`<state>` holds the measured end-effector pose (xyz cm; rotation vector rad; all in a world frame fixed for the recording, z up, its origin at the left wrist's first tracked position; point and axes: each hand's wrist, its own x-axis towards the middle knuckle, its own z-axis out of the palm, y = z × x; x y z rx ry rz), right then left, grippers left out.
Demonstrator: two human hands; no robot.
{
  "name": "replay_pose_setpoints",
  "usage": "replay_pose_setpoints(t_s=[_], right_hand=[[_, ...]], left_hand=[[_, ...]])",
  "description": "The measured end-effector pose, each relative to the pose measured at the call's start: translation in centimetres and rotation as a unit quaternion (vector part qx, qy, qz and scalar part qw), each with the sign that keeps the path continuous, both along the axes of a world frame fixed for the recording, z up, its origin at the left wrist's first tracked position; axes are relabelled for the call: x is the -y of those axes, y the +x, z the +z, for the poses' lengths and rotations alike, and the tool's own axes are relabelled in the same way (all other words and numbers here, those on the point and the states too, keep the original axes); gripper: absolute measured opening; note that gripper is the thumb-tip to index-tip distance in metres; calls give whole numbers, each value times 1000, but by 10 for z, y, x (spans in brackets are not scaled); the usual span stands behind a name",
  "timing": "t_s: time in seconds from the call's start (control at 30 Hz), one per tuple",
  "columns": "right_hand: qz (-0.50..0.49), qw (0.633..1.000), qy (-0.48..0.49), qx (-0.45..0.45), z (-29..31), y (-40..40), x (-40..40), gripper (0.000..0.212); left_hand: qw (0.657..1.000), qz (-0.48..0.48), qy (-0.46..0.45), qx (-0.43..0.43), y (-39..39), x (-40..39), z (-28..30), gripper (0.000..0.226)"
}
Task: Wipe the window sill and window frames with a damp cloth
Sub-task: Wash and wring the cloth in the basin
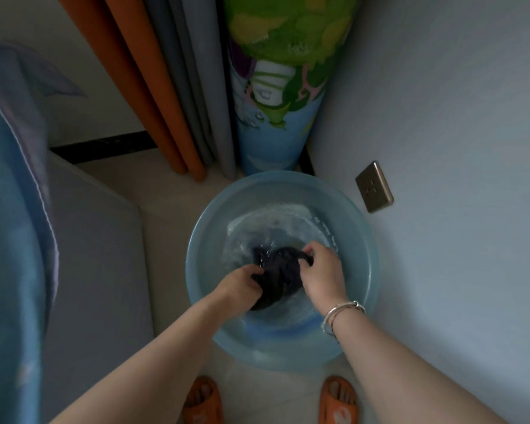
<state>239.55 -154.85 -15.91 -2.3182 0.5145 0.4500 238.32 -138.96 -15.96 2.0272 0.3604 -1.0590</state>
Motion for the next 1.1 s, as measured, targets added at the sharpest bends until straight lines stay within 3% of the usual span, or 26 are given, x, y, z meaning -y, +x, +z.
replay_pose_setpoints(t_s=[0.07,0.13,0.23,0.33,0.47,0.57,0.67,0.73,0.9,1.1], right_hand=[[63,998,3,16,1,5,10,17],[107,993,47,35,7,11,12,19],[83,980,180,28,24,13,8,20],[67,965,249,44,43,10,4,22],[75,967,201,141,57,9,6,19],[61,965,153,202,65,9,8,18],[46,964,123,230,72,10,5,19],[48,969,88,226,72,11,6,18],[17,981,-7,192,64,11,19,19],[-81,982,47,162,65,7,20,28]], left_hand=[[1000,-21,-4,-3,3,0,6,49],[998,-19,19,64,9,2,12,50],[983,20,5,182,17,6,21,54],[974,30,-56,218,23,9,29,39],[981,-6,-61,187,27,6,43,19],[980,-134,45,144,25,-9,47,10],[956,-212,144,144,22,-20,47,31],[957,-177,133,185,19,-21,53,25],[972,-33,-11,230,9,-21,60,18],[968,18,-52,245,3,-7,65,17]])
